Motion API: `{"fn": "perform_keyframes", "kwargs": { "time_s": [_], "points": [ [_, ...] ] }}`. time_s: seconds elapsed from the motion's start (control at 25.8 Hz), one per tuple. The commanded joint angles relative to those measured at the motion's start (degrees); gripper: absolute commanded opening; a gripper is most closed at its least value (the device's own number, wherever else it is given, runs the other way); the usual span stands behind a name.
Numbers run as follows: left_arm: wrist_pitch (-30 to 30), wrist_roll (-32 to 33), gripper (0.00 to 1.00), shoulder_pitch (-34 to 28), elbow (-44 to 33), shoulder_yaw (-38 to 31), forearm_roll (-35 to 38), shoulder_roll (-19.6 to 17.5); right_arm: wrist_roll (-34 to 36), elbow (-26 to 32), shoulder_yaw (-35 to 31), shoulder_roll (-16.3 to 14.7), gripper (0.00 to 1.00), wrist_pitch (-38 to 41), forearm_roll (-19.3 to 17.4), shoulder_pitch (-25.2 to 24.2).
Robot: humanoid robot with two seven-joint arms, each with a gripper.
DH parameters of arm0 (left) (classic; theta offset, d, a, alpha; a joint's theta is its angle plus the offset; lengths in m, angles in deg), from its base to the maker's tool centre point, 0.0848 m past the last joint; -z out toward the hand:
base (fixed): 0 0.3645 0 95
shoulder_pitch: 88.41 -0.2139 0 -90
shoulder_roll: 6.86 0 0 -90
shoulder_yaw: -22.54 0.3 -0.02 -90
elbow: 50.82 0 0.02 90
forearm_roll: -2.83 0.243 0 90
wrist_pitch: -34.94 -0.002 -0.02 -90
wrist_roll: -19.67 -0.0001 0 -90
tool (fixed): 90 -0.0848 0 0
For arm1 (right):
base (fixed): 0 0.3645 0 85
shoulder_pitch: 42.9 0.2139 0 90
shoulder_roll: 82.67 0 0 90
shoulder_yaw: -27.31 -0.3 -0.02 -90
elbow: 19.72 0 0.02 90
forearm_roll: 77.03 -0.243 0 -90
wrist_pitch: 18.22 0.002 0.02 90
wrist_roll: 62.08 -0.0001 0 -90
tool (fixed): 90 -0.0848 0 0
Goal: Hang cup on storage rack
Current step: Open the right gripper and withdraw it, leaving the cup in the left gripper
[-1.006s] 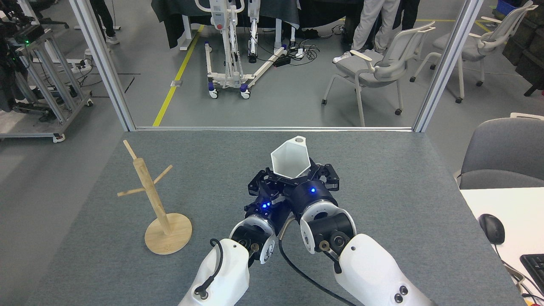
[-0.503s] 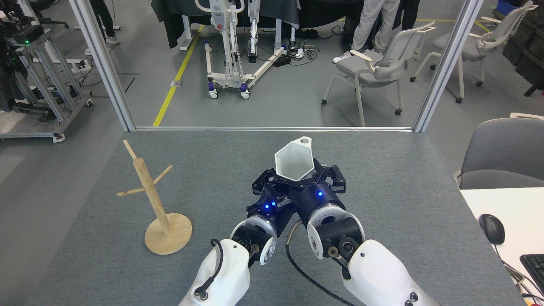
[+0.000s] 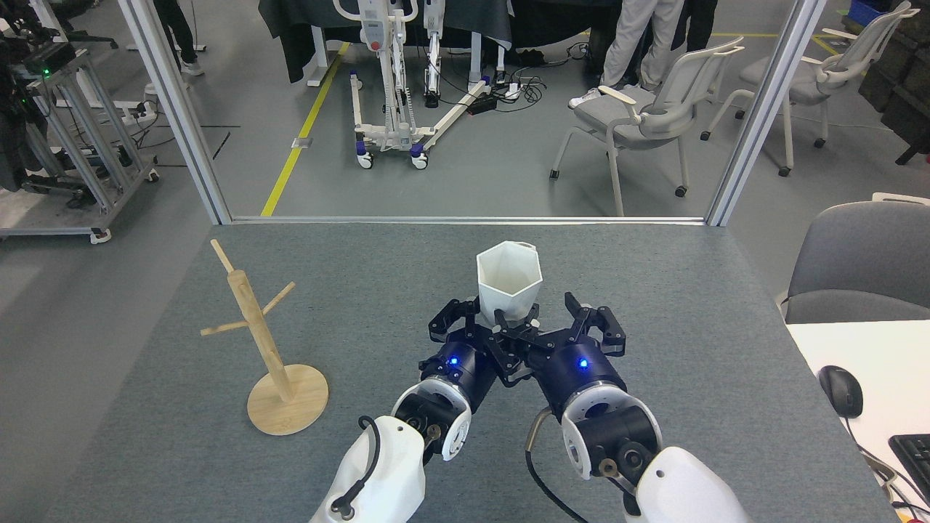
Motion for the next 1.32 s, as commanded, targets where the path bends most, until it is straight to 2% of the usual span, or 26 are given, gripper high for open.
{"fn": "perform_keyframes", "kwargs": {
  "time_s": [0.0,0.27,0.7,0.89,0.97,1.28],
  "points": [
    [0.07,-0.94,0.0,-0.15,-3.47,0.01,0.04,0.01,1.79,0.62,0.0,-1.26,0.99,0.28,-0.01,-0.91],
    [0.16,-0.94,0.0,-0.24,-4.26,0.01,0.05,-0.08,3.72,0.7,0.0,-1.44,0.99,1.07,-0.01,-1.17],
    [0.16,-2.26,0.0,-0.24,-4.26,0.01,0.05,-0.25,21.39,0.7,-0.09,1.46,0.99,9.86,-0.1,-0.73],
    [0.16,-2.26,0.0,-0.24,-4.26,0.01,0.05,-0.25,34.66,0.7,-1.49,1.9,0.99,12.32,-0.36,-0.12],
    [0.25,-2.26,0.0,-0.24,-4.26,0.01,0.05,-0.25,37.82,0.62,-2.9,2.17,0.99,12.76,-0.71,0.06],
    [0.25,-2.26,0.0,-0.24,-4.17,0.01,0.05,-0.25,38.53,0.35,-6.94,1.99,0.99,12.85,-2.91,1.2]
  ]
}}
